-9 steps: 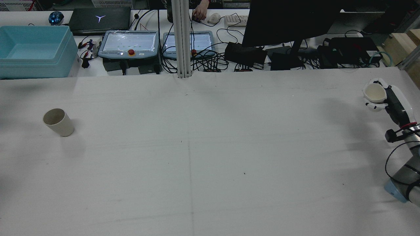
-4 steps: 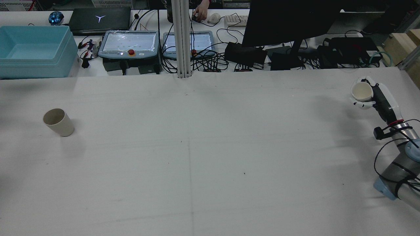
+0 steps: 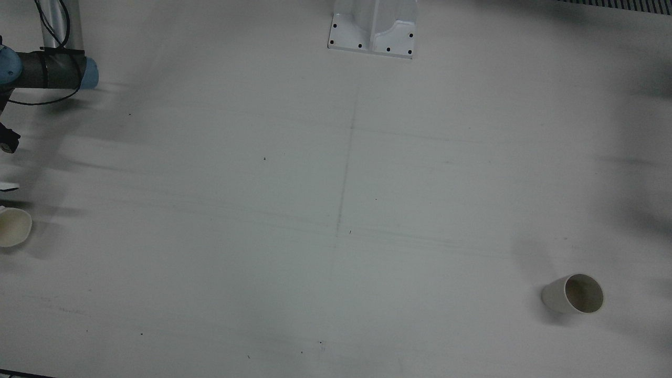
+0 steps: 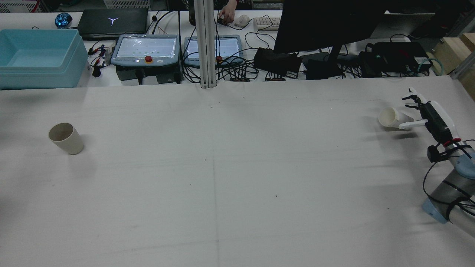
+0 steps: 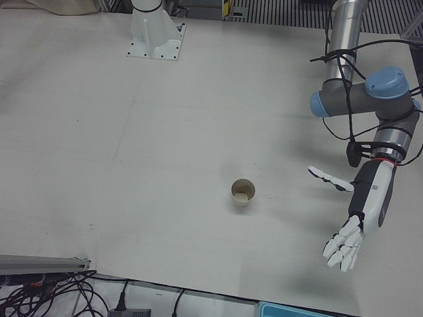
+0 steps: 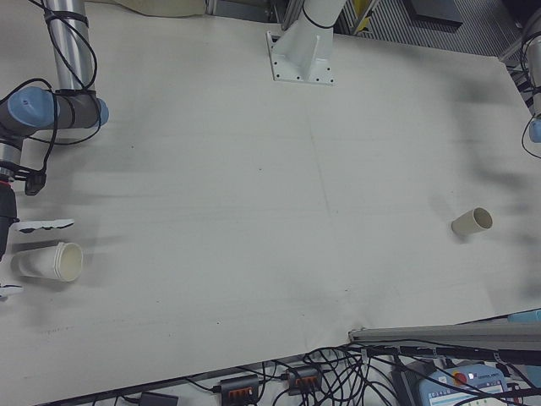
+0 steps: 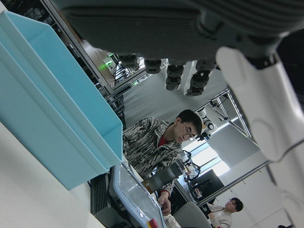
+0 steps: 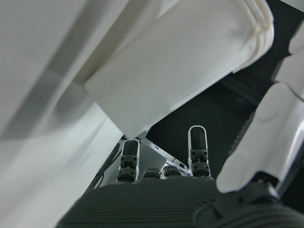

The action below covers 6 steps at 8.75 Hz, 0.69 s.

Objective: Pour water
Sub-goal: 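Lower the right-hand cup onto the table and open the right hand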

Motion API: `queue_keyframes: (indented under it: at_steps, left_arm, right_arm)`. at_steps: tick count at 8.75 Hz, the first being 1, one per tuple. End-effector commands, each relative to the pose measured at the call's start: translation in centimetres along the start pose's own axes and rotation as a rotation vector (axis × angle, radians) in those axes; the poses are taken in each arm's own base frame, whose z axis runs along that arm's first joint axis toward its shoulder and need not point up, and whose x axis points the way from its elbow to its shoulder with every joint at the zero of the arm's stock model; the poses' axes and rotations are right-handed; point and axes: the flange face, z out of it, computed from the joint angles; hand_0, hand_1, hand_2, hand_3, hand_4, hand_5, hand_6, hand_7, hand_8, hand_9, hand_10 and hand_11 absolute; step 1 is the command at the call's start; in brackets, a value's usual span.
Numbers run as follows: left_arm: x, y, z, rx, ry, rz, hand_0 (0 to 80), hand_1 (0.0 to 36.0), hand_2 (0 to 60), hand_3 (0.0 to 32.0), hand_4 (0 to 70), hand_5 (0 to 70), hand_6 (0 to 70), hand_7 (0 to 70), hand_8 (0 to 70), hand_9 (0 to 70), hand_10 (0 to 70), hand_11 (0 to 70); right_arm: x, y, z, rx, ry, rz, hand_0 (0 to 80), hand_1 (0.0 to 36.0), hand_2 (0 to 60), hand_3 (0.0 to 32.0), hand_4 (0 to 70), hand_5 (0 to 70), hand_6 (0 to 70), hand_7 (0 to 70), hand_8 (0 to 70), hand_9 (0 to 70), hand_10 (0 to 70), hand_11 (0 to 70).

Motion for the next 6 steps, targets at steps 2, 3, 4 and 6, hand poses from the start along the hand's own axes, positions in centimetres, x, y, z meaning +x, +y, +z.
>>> queue_keyframes:
  at_steps: [2,3,4,6]
  left_arm:
    - [0.5,0.7,0.3,0.0,-0.001,0.0,48.0,3.9,0.0,0.0,24.4,0.6,7.8,11.8,2.7,6.4,1.3,2.9]
    - [0.5,0.7,0.2,0.004,-0.003,0.0,48.0,3.9,0.0,0.0,24.4,0.5,7.7,11.8,2.7,6.4,1.3,2.9]
    - [0.3,0.7,0.2,0.009,-0.01,-0.014,48.2,3.9,0.0,0.0,24.4,0.5,7.7,11.8,2.7,6.4,1.3,2.9]
    - [0.3,0.9,0.2,0.015,-0.015,-0.059,48.0,3.9,0.0,0.0,24.3,0.7,7.8,11.9,2.8,6.5,1.2,2.8]
  right_arm:
    - [-2.9,-1.0,0.8,0.019,0.033,0.036,48.7,5.5,0.0,0.0,0.0,14.1,0.0,0.0,0.0,0.0,0.0,0.0]
    - [-5.1,-0.6,1.7,0.001,0.046,0.043,48.9,6.1,0.0,0.0,0.0,13.1,0.0,0.0,0.0,0.0,0.0,0.0]
    - [-9.1,0.7,2.6,0.006,0.063,0.044,48.9,6.2,0.0,0.0,0.0,12.1,0.0,0.0,0.0,0.0,0.0,0.0]
    - [-18.5,2.2,3.9,-0.05,0.008,0.067,48.8,6.5,0.0,0.0,0.0,12.6,0.0,0.0,0.0,0.0,0.0,0.0]
